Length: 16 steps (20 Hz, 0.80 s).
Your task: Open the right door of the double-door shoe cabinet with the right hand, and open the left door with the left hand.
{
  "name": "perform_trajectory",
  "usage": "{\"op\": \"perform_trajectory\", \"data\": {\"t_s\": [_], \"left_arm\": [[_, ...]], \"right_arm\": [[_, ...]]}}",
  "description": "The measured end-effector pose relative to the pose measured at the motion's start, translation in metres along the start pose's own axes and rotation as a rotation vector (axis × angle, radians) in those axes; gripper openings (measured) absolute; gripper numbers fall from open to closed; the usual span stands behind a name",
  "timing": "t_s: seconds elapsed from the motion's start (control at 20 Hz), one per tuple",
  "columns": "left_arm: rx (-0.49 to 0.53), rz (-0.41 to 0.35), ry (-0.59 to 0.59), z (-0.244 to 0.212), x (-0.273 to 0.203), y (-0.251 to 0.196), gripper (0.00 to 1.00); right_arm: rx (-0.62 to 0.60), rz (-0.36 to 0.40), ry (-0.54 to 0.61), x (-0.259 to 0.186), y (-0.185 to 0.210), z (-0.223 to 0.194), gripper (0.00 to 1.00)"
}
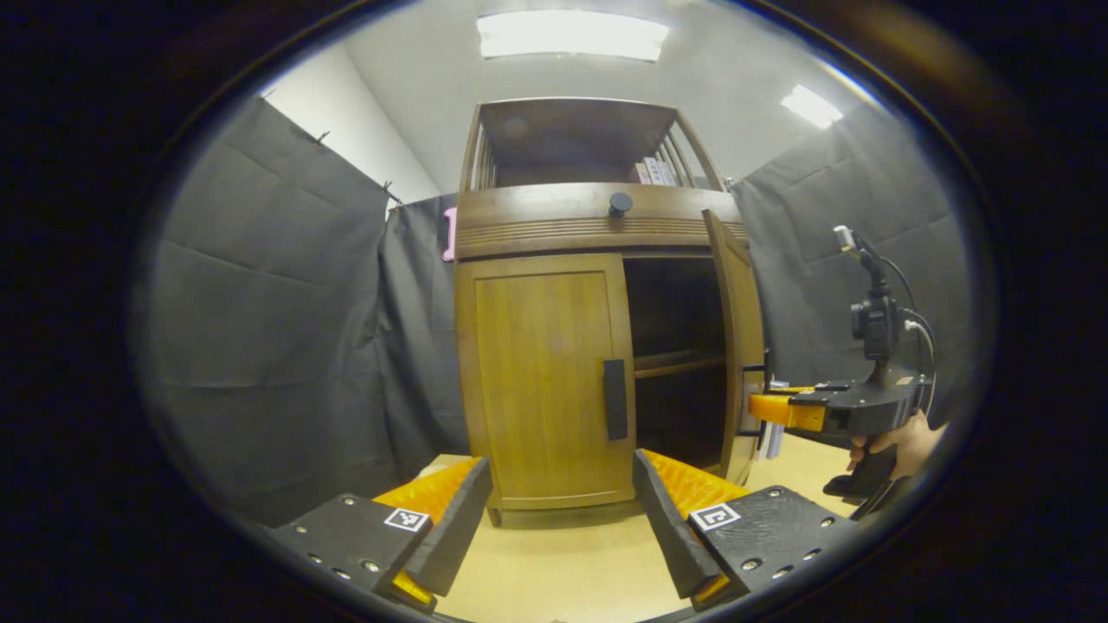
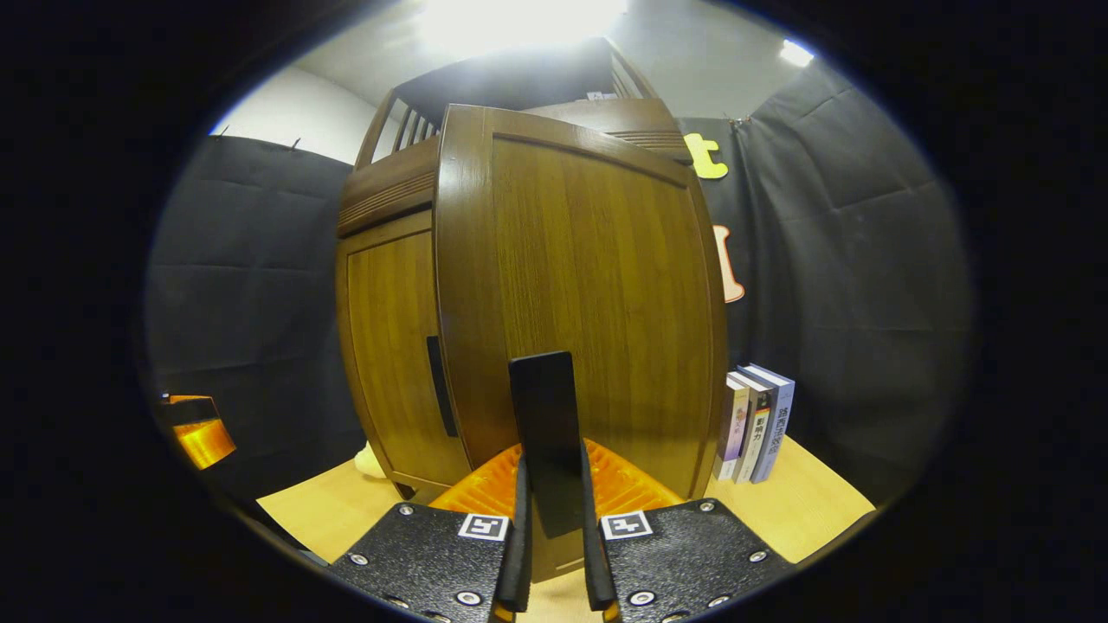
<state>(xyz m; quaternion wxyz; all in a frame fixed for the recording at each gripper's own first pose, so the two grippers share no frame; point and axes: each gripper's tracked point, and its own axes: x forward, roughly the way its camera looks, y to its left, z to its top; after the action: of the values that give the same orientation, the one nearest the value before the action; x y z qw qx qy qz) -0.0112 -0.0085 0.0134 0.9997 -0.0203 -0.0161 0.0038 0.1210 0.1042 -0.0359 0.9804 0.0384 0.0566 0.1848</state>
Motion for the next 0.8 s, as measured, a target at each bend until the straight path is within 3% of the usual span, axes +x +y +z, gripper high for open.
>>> {"op": "perform_trajectory", "data": {"t_s": [0.1, 0.15, 0.25, 0.3, 0.45, 0.5, 0.7, 0.8], "left_arm": [[0.001, -0.015, 0.001, -0.001, 0.002, -0.002, 0.98], [0.003, -0.026, 0.004, -0.002, 0.003, -0.004, 0.88], [0.005, -0.048, 0.004, -0.003, 0.004, -0.006, 0.88], [0.003, -0.058, 0.002, -0.003, 0.005, -0.007, 0.98], [-0.004, -0.088, 0.002, -0.003, 0.008, -0.012, 0.98], [-0.006, -0.1, 0.002, -0.003, 0.008, -0.014, 0.88], [-0.011, -0.141, 0.003, -0.004, 0.01, -0.021, 0.98], [-0.01, -0.161, -0.011, 0.004, 0.012, -0.029, 0.98]], "right_arm": [[0.001, -0.02, 0.007, -0.007, -0.007, 0.0, 0.25], [0.0, -0.029, 0.008, -0.011, -0.01, 0.001, 0.25], [-0.003, -0.046, 0.009, -0.019, -0.018, 0.001, 0.24], [-0.004, -0.057, 0.007, -0.025, -0.023, 0.001, 0.25], [-0.026, -0.096, 0.012, -0.044, -0.037, 0.002, 0.24], [-0.03, -0.106, 0.014, -0.052, -0.039, 0.003, 0.24], [-0.019, -0.159, -0.015, -0.069, -0.059, 0.013, 0.24], [-0.014, -0.203, -0.028, -0.074, -0.073, 0.019, 0.24]]}}
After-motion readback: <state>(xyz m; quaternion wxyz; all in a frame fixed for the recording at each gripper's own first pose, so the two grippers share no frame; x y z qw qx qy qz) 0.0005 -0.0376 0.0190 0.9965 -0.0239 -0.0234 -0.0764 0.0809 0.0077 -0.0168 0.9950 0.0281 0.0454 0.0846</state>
